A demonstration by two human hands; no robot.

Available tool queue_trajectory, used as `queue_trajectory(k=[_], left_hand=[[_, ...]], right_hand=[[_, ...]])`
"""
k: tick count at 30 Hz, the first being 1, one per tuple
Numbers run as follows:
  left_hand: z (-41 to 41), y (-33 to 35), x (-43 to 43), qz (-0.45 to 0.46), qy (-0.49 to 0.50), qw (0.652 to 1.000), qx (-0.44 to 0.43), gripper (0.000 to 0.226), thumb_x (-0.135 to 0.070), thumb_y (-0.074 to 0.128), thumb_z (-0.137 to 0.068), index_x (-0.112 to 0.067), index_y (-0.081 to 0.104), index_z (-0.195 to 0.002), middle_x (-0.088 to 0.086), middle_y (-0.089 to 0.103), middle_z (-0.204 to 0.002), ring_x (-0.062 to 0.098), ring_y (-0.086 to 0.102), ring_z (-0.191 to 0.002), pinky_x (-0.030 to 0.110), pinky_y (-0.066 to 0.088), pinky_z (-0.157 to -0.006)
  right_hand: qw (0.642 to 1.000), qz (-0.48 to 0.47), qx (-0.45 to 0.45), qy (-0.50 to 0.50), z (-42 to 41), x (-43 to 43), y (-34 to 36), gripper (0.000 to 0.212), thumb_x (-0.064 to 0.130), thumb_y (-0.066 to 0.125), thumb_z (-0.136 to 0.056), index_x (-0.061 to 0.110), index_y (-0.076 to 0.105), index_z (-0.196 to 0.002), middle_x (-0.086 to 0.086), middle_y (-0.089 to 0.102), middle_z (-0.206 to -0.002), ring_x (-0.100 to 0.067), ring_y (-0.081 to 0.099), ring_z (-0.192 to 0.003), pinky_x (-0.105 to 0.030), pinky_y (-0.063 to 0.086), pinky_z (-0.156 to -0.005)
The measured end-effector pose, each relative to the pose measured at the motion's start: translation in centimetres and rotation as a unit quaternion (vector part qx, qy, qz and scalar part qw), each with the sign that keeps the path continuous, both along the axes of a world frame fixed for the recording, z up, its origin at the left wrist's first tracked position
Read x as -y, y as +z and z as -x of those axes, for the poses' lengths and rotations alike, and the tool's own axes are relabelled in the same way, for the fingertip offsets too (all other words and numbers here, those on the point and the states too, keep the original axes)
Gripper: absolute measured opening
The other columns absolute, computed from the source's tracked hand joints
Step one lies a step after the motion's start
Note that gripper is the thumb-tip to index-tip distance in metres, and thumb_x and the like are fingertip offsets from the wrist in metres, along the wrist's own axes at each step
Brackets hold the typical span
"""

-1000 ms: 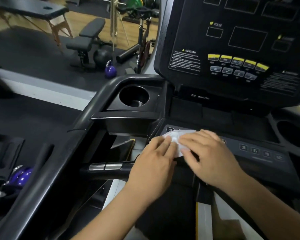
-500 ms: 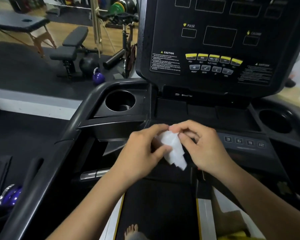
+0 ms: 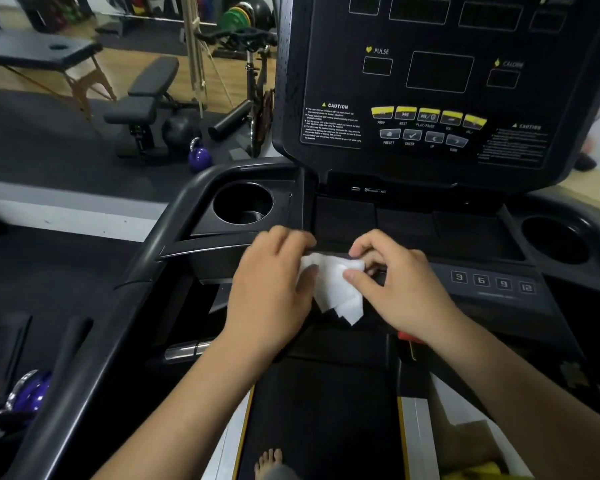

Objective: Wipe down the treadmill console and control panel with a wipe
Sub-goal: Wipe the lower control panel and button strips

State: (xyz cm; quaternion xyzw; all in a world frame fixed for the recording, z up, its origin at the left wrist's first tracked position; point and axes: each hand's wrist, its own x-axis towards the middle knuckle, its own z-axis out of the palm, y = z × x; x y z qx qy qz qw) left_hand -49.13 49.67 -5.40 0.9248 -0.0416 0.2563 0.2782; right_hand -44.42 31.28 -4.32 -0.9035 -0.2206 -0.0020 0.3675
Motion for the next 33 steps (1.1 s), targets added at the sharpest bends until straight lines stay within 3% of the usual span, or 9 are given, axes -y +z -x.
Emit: queue_trajectory(k=[3,6,9,14,19,25,29,31,33], left_hand=[[1.1,-2.4,0.9,-0.155,-0.073,0.984,0.041,0.014,-0.013,0.063,-0.082,-0.01,0.068,-0.095,0.006,0.065,-0.105,0.029,0.057,-0.091,0.039,0.042,-0.075],[2.3,-3.9,1.9,-0.161,-0.126,0.978,-0.033,0.019,-0.023,0.054,-0.091,-0.012,0.067,-0.099,0.004,0.065,-0.112,0.026,0.059,-0.102,0.035,0.044,-0.088],[3.4,-4.2,2.1,-0.164,-0.103,0.979,-0.064,0.021,-0.028,0.051,-0.095,-0.012,0.063,-0.102,0.009,0.059,-0.127,0.026,0.054,-0.103,0.035,0.045,-0.089],[3.8,-4.1,2.3,-0.223,-0.063,0.968,-0.098,0.032,-0.033,0.045,-0.095,-0.012,0.057,-0.115,0.015,0.051,-0.142,0.032,0.052,-0.117,0.043,0.039,-0.091],[2.2,-4.1,2.2,-0.257,-0.048,0.953,-0.15,0.064,-0.036,0.027,-0.097,0.001,0.03,-0.149,0.018,0.036,-0.153,0.035,0.022,-0.146,0.057,0.024,-0.116],[5.3,-5.7,2.1,-0.285,-0.081,0.943,-0.151,0.069,-0.042,0.031,-0.097,0.007,0.03,-0.145,0.03,0.028,-0.152,0.044,0.024,-0.143,0.055,0.024,-0.112],[1.4,-4.0,1.9,-0.321,-0.058,0.928,-0.178,0.079,-0.051,0.014,-0.095,0.007,0.001,-0.148,0.032,0.004,-0.156,0.047,0.002,-0.146,0.06,0.018,-0.116],[1.0,-3.5,1.7,-0.328,-0.06,0.922,-0.197,0.081,-0.055,0.003,-0.093,0.003,-0.014,-0.147,0.029,-0.012,-0.157,0.043,-0.014,-0.146,0.057,0.006,-0.118],[2.5,-3.9,1.8,-0.29,-0.078,0.936,-0.181,0.083,-0.054,0.018,-0.093,0.006,0.004,-0.149,0.03,0.004,-0.157,0.046,0.0,-0.146,0.059,0.017,-0.117]], right_hand=[[0.994,0.093,0.058,-0.002,-0.6,-0.2,-2.1,0.009,0.032,0.067,-0.086,0.032,0.058,-0.086,0.013,0.053,-0.085,-0.009,0.048,-0.085,-0.037,0.046,-0.078],[0.97,0.144,0.193,-0.027,-0.5,-0.1,-2.2,0.01,0.02,0.071,-0.081,0.021,0.066,-0.09,0.005,0.055,-0.098,-0.017,0.047,-0.092,-0.04,0.041,-0.08],[0.932,0.229,0.273,0.072,1.2,0.7,-2.1,0.031,0.01,0.052,-0.082,0.014,0.07,-0.107,-0.003,0.064,-0.117,-0.024,0.056,-0.112,-0.044,0.039,-0.094],[0.903,0.384,0.14,0.133,4.4,1.1,-3.6,0.061,0.033,0.031,-0.086,0.009,0.045,-0.14,-0.009,0.037,-0.152,-0.021,0.025,-0.144,-0.06,0.021,-0.111],[0.916,0.378,0.101,0.089,2.4,-1.1,-1.9,0.068,0.039,0.02,-0.086,0.014,0.034,-0.148,-0.003,0.026,-0.158,-0.016,0.016,-0.146,-0.056,0.014,-0.116],[0.923,0.357,0.072,0.12,5.7,-0.6,-2.3,0.071,0.042,0.036,-0.082,0.017,0.031,-0.148,-0.001,0.02,-0.159,-0.015,0.015,-0.146,-0.051,0.012,-0.113],[0.922,0.37,0.07,0.094,2.1,-2.1,-0.4,0.074,0.04,0.025,-0.085,0.021,0.003,-0.153,0.005,-0.004,-0.161,-0.009,-0.007,-0.146,-0.056,-0.003,-0.117],[0.919,0.379,0.076,0.083,1.8,-2.3,-0.3,0.075,0.041,0.017,-0.082,0.021,0.004,-0.153,0.003,-0.002,-0.161,-0.01,-0.005,-0.147,-0.057,-0.001,-0.117],[0.913,0.388,0.081,0.093,3.6,-1.9,-0.9,0.075,0.042,0.022,-0.081,0.016,0.02,-0.152,-0.002,0.015,-0.159,-0.015,0.01,-0.147,-0.056,0.007,-0.116]])
